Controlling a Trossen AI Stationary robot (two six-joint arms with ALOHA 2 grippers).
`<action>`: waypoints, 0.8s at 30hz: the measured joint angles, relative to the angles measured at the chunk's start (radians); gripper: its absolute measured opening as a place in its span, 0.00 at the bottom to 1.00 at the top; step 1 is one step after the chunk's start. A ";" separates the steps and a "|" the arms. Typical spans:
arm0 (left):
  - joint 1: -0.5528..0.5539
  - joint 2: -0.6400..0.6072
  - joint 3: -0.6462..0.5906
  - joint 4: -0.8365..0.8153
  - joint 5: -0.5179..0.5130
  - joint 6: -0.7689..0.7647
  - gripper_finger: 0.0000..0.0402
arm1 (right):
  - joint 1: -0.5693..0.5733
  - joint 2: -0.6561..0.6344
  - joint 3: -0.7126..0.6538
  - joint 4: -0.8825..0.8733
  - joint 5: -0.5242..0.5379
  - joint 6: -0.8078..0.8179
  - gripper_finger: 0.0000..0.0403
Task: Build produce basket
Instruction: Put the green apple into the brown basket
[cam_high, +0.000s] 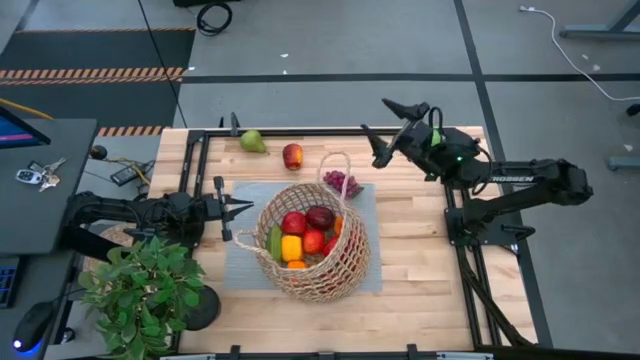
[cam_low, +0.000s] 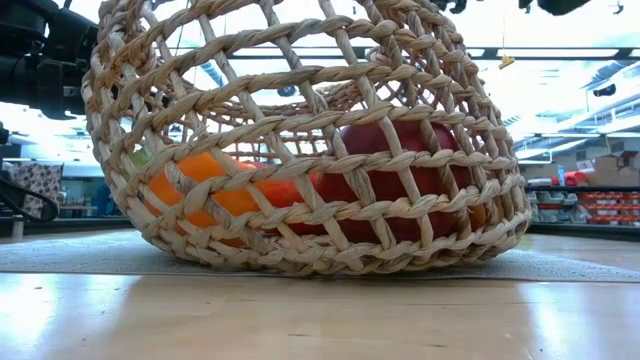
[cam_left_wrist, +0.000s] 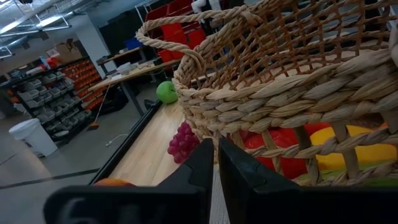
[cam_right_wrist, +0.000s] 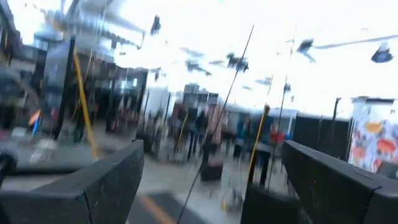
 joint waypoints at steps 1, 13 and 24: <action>0.000 0.000 0.000 0.000 0.000 0.000 0.08 | -0.017 0.001 -0.016 0.039 -0.018 0.000 0.95; 0.000 0.000 0.000 0.000 0.000 0.000 0.08 | -0.192 0.061 -0.037 0.027 0.008 -0.076 0.95; 0.000 0.000 0.000 0.000 0.000 0.000 0.08 | -0.362 0.143 -0.040 -0.170 0.062 0.060 0.89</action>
